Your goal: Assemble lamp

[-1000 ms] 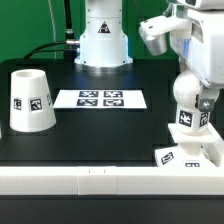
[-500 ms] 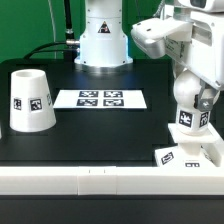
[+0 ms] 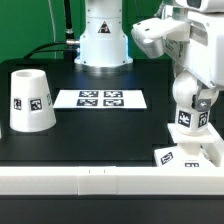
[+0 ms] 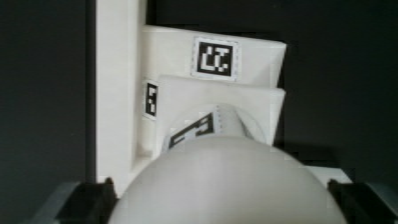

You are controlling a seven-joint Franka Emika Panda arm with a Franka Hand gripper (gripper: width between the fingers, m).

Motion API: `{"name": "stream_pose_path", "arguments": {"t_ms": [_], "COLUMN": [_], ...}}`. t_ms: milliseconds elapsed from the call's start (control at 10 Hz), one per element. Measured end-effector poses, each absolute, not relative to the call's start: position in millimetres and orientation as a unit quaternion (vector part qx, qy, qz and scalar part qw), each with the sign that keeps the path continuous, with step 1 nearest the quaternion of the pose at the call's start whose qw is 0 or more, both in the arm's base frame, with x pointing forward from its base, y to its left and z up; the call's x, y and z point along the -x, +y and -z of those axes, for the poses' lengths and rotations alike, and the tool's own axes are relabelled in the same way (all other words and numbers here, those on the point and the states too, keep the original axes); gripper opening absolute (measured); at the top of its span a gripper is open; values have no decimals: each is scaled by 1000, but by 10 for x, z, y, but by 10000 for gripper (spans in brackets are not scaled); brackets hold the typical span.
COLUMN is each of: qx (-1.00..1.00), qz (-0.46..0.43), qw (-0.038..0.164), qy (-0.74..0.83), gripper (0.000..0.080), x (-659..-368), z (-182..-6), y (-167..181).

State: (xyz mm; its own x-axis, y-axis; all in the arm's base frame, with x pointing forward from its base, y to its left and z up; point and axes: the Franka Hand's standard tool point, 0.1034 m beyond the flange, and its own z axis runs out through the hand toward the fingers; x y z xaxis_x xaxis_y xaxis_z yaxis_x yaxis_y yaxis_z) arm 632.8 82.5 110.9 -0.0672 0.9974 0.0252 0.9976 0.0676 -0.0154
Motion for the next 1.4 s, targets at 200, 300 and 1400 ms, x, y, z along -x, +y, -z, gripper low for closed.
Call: {"name": "stream_pose_path", "arguments": {"t_ms": [200, 300, 1400], "qx": [756, 784, 971], "qz": [4, 8, 1], "qw": [21, 30, 56], "qy": [-655, -620, -232], "gripper": [577, 577, 577], "x": [-6321, -6320, -6336], "z": [-1105, -1103, -1121], "y": [798, 788, 797]}}
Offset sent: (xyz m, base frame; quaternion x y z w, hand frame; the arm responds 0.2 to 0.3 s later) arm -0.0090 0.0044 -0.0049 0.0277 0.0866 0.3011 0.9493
